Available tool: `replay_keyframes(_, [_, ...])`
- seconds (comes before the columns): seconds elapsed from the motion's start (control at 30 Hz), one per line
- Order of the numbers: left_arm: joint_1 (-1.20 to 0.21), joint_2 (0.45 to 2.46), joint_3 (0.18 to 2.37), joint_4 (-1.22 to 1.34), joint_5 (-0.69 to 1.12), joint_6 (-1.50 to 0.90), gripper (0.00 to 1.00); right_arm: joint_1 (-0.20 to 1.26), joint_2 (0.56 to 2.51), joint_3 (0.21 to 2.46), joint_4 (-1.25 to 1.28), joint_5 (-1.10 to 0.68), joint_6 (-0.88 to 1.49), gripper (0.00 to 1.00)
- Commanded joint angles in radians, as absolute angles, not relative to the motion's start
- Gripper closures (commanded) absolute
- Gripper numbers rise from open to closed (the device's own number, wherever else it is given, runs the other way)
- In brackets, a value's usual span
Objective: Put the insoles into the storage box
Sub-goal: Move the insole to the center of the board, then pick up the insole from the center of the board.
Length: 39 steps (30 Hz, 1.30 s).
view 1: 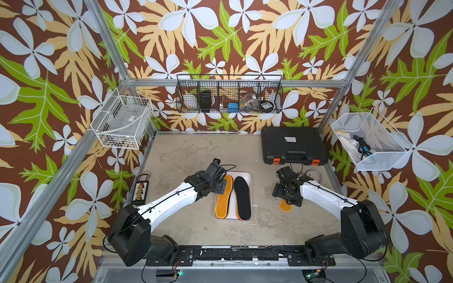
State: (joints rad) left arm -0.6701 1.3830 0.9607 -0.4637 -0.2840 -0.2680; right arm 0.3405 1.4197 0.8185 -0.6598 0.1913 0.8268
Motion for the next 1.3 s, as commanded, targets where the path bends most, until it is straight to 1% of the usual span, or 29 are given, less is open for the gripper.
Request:
replay_keyframes(0.0, [-0.669, 1.373, 0.957, -0.454, -0.282, -0.264, 0.10, 0.338, 1.366, 0.826, -0.756, 0.279, 0.776, 0.03])
replay_keyframes(0.03, [-0.669, 1.373, 0.957, -0.453, -0.277, -0.264, 0.10, 0.337, 1.349, 0.814, -0.743, 0.285, 0.778, 0.00])
replay_keyframes(0.07, [-0.669, 1.371, 0.957, -0.452, -0.270, -0.264, 0.10, 0.328, 1.332, 0.791, -0.711, 0.283, 0.777, 0.00])
replay_keyframes(0.13, [-0.669, 1.366, 0.956, -0.447, -0.251, -0.258, 0.10, 0.280, 1.329, 0.753, -0.649, 0.220, 0.746, 0.00])
replay_keyframes(0.3, [-0.669, 1.347, 0.950, -0.427, -0.190, -0.233, 0.10, 0.257, 1.452, 0.822, -0.657, 0.216, 0.683, 0.00])
replay_keyframes(0.37, [-0.669, 1.340, 0.944, -0.420, -0.147, -0.213, 0.07, 0.254, 1.492, 0.842, -0.658, 0.218, 0.677, 0.00])
replay_keyframes(0.5, [-0.669, 1.318, 0.936, -0.407, -0.098, -0.195, 0.00, 0.230, 1.506, 0.824, -0.582, 0.160, 0.670, 0.00])
replay_keyframes(0.57, [-0.669, 1.309, 0.928, -0.400, -0.089, -0.194, 0.00, 0.221, 1.520, 0.827, -0.577, 0.185, 0.678, 0.00])
replay_keyframes(0.73, [-0.669, 1.311, 0.929, -0.396, -0.079, -0.192, 0.00, 0.187, 1.549, 0.812, -0.523, 0.167, 0.676, 0.01])
replay_keyframes(0.83, [-0.669, 1.312, 0.928, -0.399, -0.085, -0.193, 0.00, 0.171, 1.574, 0.799, -0.505, 0.175, 0.670, 0.07])
replay_keyframes(0.93, [-0.669, 1.313, 0.926, -0.397, -0.089, -0.194, 0.00, 0.159, 1.586, 0.778, -0.474, 0.160, 0.659, 0.20])
replay_keyframes(1.03, [-0.668, 1.313, 0.930, -0.398, -0.100, -0.196, 0.00, 0.157, 1.589, 0.761, -0.457, 0.160, 0.647, 0.29])
replay_keyframes(1.23, [-0.669, 1.314, 0.931, -0.402, -0.133, -0.204, 0.00, 0.157, 1.553, 0.749, -0.464, 0.158, 0.623, 0.37])
replay_keyframes(1.27, [-0.668, 1.315, 0.934, -0.403, -0.140, -0.207, 0.00, 0.159, 1.545, 0.752, -0.468, 0.156, 0.615, 0.37])
